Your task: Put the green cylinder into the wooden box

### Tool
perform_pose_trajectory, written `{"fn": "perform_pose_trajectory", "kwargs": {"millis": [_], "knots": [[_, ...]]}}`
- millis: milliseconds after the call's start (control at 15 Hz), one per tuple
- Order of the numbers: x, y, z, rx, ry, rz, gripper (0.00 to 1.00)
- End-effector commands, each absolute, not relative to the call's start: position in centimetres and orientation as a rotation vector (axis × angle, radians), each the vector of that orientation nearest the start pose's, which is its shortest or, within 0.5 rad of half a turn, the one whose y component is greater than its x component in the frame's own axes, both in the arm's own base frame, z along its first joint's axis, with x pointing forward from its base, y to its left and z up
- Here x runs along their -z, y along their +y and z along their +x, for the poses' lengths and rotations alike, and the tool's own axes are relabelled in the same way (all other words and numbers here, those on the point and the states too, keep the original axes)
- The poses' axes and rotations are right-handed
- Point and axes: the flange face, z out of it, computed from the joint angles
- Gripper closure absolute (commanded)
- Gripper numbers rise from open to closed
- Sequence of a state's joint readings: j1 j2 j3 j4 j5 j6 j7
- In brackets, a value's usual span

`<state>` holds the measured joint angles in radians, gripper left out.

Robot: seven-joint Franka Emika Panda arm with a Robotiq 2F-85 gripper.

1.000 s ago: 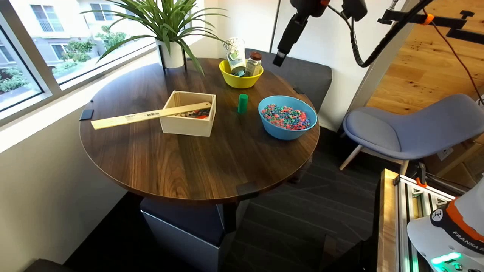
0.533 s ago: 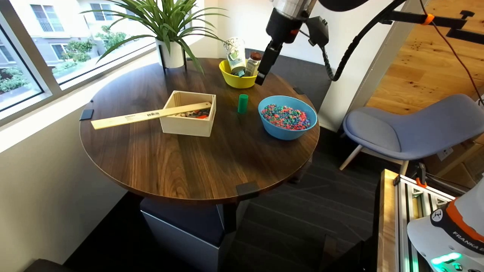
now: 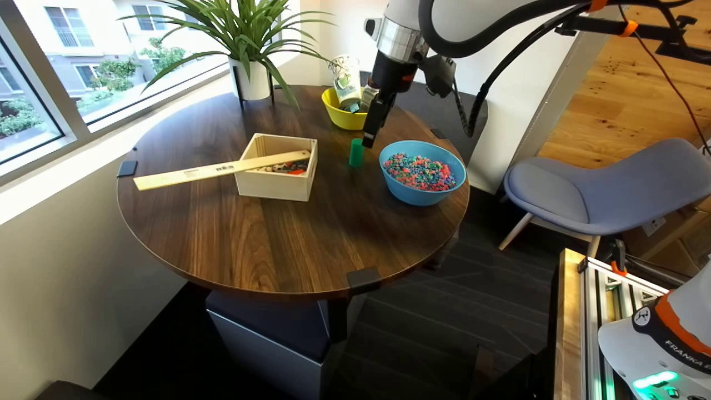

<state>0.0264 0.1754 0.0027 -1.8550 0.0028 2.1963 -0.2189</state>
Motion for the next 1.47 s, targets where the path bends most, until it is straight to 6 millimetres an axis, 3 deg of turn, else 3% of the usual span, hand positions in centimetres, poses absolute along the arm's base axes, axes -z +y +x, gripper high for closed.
{"fn": "perform_pose_trajectory", "kwargs": {"millis": [0, 533, 733, 800, 867, 1000, 1133, 1400], "knots": [[-43.0, 1.7, 63.8, 0.247, -0.386, -3.115, 0.0], [-41.4, 1.6, 66.0, 0.238, -0.362, -3.134, 0.08], [-40.9, 1.4, 66.6, 0.233, -0.357, -3.135, 0.21], [-40.8, 1.4, 66.8, 0.229, -0.354, -3.135, 0.2], [-40.6, 1.3, 67.0, 0.225, -0.351, -3.137, 0.28], [-40.4, 1.1, 67.3, 0.222, -0.346, -3.136, 0.29], [-40.3, 1.1, 67.4, 0.208, -0.345, -3.139, 0.49], [-40.5, 1.7, 66.9, 0.183, -0.356, -3.135, 0.81]]}}
